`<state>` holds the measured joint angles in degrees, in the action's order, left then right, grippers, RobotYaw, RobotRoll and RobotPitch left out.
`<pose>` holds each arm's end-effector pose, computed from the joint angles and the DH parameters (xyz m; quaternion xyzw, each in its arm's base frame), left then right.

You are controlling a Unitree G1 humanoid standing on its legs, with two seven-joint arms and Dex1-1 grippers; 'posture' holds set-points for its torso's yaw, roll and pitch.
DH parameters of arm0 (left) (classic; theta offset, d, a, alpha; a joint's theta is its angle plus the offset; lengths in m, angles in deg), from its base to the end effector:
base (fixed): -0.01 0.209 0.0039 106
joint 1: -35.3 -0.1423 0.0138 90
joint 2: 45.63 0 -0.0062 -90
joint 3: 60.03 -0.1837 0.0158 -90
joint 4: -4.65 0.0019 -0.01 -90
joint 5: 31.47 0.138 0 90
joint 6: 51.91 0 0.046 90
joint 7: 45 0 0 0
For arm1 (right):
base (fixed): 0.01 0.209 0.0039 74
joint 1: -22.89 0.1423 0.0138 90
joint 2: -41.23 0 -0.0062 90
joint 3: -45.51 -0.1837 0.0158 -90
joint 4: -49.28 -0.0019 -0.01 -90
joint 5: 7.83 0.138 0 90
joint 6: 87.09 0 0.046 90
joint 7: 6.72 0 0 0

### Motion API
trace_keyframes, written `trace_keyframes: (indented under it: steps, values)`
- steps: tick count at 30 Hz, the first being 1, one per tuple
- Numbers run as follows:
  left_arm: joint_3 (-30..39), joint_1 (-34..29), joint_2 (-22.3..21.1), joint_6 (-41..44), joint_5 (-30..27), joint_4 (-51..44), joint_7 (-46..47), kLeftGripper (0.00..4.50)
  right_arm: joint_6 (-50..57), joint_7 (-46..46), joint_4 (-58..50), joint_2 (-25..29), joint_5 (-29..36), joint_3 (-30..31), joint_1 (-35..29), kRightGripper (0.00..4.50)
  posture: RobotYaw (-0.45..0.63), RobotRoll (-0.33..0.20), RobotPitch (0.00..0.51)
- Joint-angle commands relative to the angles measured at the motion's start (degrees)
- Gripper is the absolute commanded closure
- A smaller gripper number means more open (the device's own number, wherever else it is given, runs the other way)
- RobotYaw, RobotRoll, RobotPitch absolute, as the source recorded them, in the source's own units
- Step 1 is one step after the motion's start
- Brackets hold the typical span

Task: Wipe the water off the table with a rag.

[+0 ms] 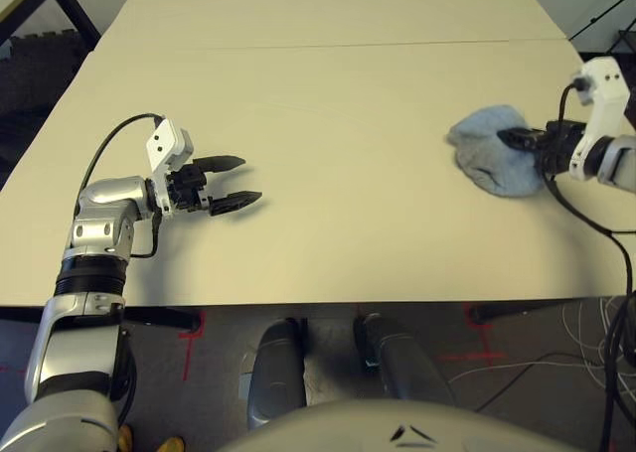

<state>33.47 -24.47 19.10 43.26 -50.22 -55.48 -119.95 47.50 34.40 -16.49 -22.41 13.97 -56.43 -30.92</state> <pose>0.2831 0.3096 0.1463 0.1184 0.0839 -0.4911 0.8589 0.2824 -0.3182 0.1754 0.0394 0.1960 0.1741 0.9642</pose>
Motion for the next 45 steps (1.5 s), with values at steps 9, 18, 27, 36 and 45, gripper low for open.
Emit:
trace_keyframes:
  steps: [9, 18, 27, 36, 45]
  values:
    - [1.58, 0.60, 0.29, 0.03, -0.41, -0.10, 2.15, 0.00, -19.15, -4.09, 14.83, -2.65, -7.70, 0.59, -0.53, 2.45, -0.19, 0.000, 0.127]
    - [9.03, -0.15, 5.23, 1.43, -4.10, -3.95, 14.92, 0.00, -33.95, -4.92, 13.00, -2.17, -2.76, -9.75, -1.44, 0.05, -0.20, 0.000, 0.120]
    - [16.83, -0.87, 11.60, -3.11, -0.68, -5.22, 41.00, 0.00, -46.43, 0.05, 16.54, -2.84, 3.72, -17.85, -3.12, 0.05, -0.18, 0.000, 0.153]
    - [20.02, -0.55, 10.67, -12.62, 4.86, 4.85, 56.95, 0.00, -52.19, 2.54, 23.93, -2.18, 4.92, -20.18, -5.39, 0.05, -0.15, 0.000, 0.171]
    - [20.68, -0.55, 9.20, -16.06, 4.77, 8.19, 58.34, 0.00, -53.76, 3.08, 28.18, -1.23, 3.97, -18.74, -2.20, 0.05, -0.12, 0.000, 0.162]
